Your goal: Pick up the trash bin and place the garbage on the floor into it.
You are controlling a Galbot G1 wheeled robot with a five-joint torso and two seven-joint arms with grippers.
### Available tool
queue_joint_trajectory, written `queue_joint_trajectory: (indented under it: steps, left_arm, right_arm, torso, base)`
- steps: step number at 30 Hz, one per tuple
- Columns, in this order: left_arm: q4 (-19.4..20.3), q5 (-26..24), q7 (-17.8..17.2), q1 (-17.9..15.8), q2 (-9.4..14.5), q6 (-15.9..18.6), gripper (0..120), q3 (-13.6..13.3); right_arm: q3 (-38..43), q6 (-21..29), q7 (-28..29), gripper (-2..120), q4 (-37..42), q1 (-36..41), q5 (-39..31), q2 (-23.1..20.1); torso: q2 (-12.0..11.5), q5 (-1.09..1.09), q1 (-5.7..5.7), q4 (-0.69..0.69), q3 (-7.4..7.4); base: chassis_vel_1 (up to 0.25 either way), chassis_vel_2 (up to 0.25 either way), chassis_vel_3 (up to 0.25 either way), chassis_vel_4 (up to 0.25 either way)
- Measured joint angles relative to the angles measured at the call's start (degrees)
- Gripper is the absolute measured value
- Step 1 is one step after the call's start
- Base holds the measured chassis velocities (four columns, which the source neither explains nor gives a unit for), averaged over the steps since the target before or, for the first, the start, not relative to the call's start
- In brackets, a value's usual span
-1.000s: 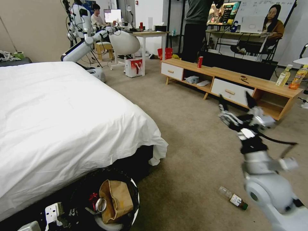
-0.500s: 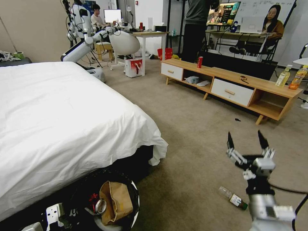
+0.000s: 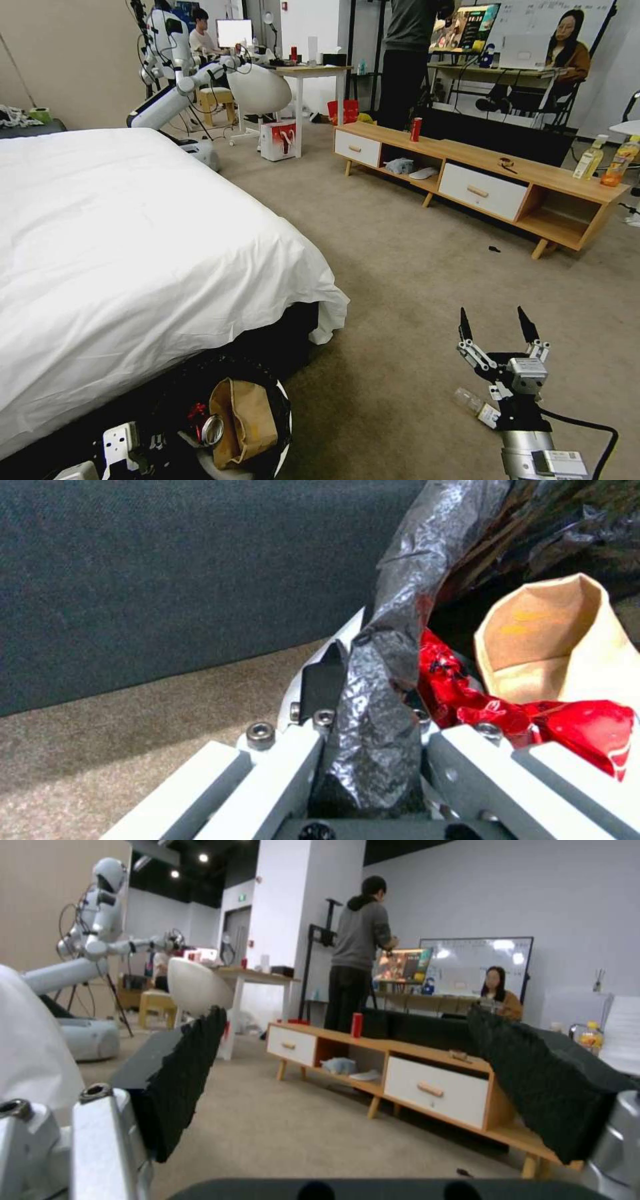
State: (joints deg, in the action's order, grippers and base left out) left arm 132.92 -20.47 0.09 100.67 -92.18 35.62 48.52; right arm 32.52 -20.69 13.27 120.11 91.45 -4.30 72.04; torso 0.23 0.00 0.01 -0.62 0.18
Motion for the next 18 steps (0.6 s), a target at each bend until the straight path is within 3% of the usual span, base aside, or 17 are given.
queue_joint_trajectory:
  steps: [18]
  left_arm:
    - [-0.04,0.08,0.60,0.11,0.03,-0.73,1,0.06]
  right_arm:
    - [0.68,-0.03,-0.61,96,-1.20,-0.80,0.57,-0.26]
  torso:
    - [0.00,0.00,0.00,-0.01,0.00]
  base:
    - [-0.014,-0.013,-0.018,-0.016]
